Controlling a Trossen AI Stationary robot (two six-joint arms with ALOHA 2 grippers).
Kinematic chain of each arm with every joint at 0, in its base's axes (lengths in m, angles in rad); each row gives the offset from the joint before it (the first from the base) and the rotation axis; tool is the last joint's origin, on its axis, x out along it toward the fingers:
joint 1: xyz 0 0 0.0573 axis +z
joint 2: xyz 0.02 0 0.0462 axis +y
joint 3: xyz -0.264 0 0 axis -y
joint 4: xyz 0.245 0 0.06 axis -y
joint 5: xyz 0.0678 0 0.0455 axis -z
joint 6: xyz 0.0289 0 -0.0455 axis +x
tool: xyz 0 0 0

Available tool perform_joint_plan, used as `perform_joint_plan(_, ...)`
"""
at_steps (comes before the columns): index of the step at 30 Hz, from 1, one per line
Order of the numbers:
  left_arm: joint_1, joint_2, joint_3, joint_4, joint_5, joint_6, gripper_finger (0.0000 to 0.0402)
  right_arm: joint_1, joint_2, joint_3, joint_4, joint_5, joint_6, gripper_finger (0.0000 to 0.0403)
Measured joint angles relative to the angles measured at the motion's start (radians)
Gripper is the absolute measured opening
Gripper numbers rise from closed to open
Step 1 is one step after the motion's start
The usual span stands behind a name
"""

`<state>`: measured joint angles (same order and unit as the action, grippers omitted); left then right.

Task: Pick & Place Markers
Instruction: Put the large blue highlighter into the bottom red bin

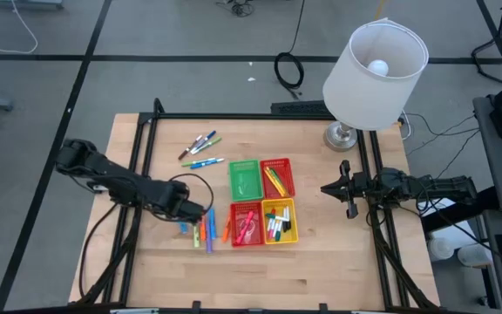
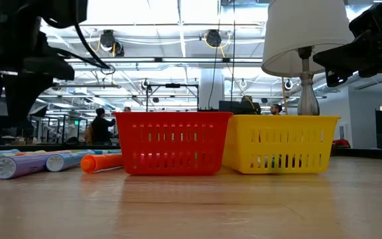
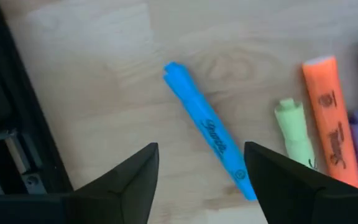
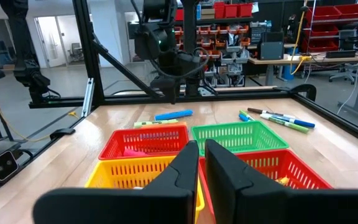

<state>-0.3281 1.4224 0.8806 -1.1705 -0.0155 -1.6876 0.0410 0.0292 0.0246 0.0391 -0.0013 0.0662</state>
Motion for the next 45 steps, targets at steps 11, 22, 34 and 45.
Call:
perform_joint_plan(11,-0.008,-0.025,-0.009,0.021,-0.007,-0.146,0.0252,0.000,0.000,0.000,0.000,0.000,0.000,0.0018)
perform_joint_plan(22,-0.014,-0.025,-0.009,0.069,-0.044,-0.253,0.0226,0.000,0.000,0.000,0.000,0.000,0.000,0.0018)
perform_joint_plan(34,-0.021,-0.017,-0.138,0.163,0.018,-0.287,0.0226,0.000,0.000,0.000,-0.001,0.000,0.000,0.0018)
perform_joint_plan(45,-0.020,-0.017,-0.173,0.285,0.013,-0.279,0.0228,0.000,0.000,0.000,-0.001,0.000,0.000,0.0018)
